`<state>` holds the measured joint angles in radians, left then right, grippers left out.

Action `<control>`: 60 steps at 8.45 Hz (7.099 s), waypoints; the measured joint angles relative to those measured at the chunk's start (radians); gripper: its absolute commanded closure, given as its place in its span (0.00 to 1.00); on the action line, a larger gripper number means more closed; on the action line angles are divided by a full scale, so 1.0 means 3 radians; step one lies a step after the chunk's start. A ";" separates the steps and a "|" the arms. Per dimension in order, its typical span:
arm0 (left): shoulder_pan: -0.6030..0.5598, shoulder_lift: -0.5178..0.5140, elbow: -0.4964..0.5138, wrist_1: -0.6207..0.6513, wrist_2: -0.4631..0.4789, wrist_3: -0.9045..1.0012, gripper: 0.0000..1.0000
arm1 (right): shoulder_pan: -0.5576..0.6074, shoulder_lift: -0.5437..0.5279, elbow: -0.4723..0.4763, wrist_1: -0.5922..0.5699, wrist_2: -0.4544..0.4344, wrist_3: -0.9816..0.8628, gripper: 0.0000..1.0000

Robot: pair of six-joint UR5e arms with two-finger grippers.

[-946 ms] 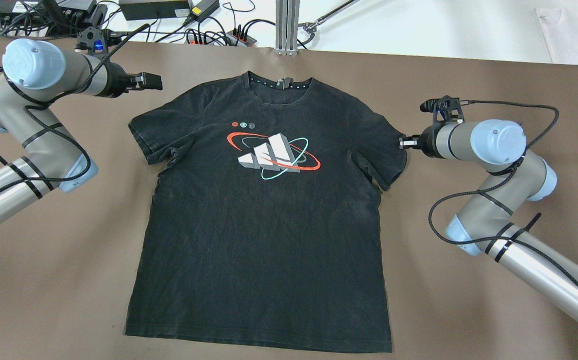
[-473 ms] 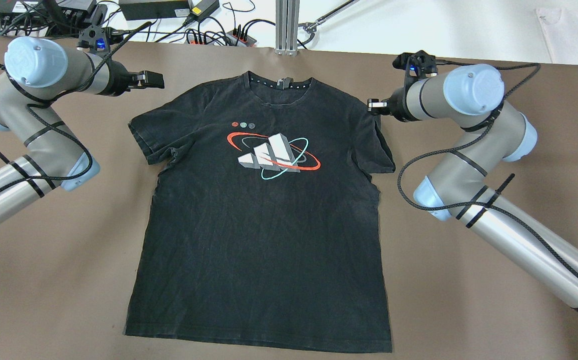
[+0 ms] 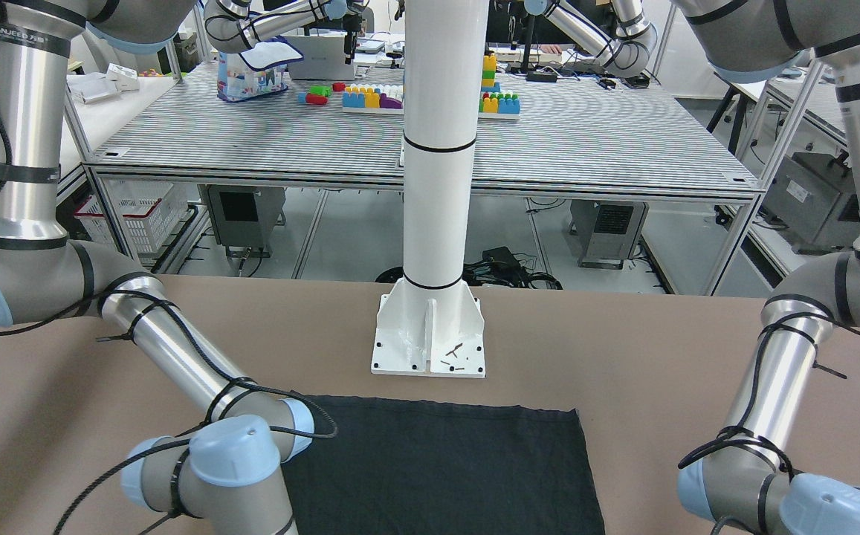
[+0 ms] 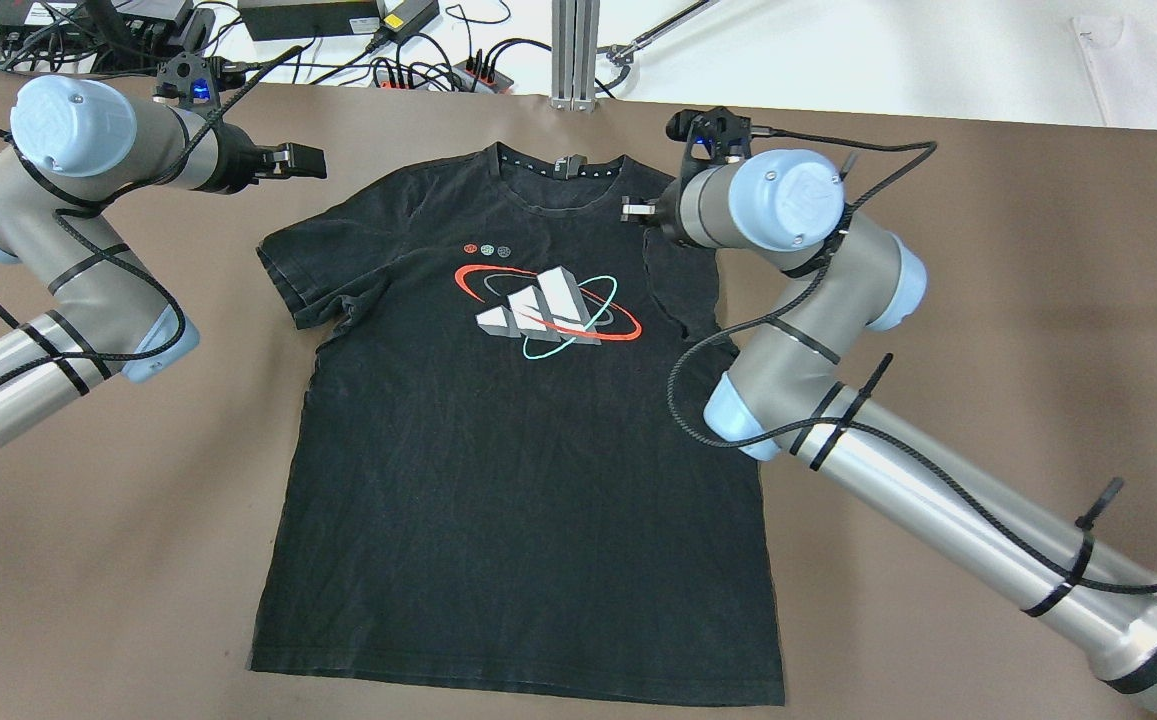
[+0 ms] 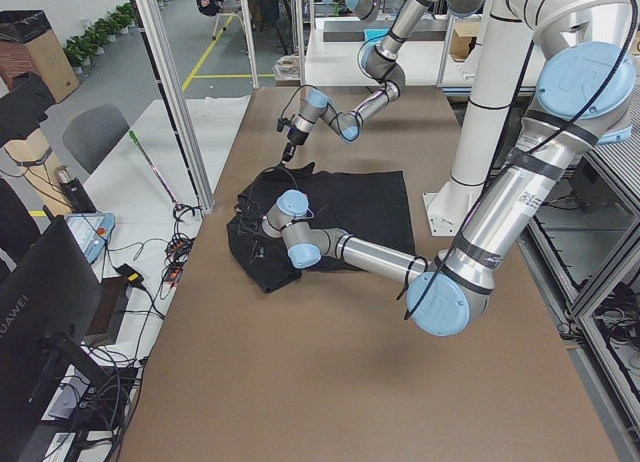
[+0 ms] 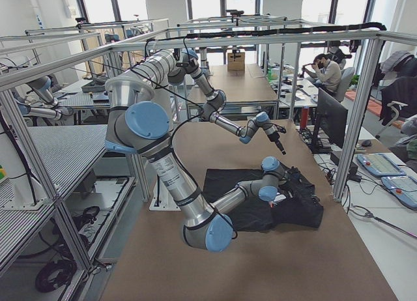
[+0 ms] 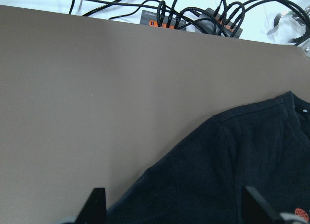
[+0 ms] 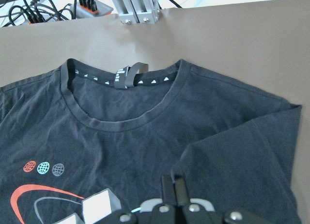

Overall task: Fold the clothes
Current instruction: 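Grasp the sleeve nearest the right gripper and fold it inward over the chest, then move the left gripper to the sleeve nearest it, then grasp the sleeve nearest the left gripper and fold it over the chest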

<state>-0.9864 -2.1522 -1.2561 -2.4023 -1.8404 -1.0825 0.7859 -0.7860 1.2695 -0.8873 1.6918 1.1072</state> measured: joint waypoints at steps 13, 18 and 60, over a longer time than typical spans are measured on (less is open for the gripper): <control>0.0071 -0.0075 0.0203 -0.0189 0.0108 0.0244 0.00 | -0.0037 -0.0204 0.0055 0.0202 -0.0028 0.0082 0.06; 0.0066 -0.0012 0.0565 -0.0543 0.0089 0.1023 0.00 | 0.0018 -0.0336 0.0160 0.0211 0.0049 0.0058 0.06; 0.0737 -0.1146 0.0363 0.1043 0.0487 -0.0287 0.08 | 0.0018 -0.0512 0.0273 0.0211 0.0016 0.0031 0.06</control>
<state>-0.7653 -2.4961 -1.1473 -2.0895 -1.6943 -1.1686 0.7911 -0.9395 1.3514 -0.8239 1.6966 1.1166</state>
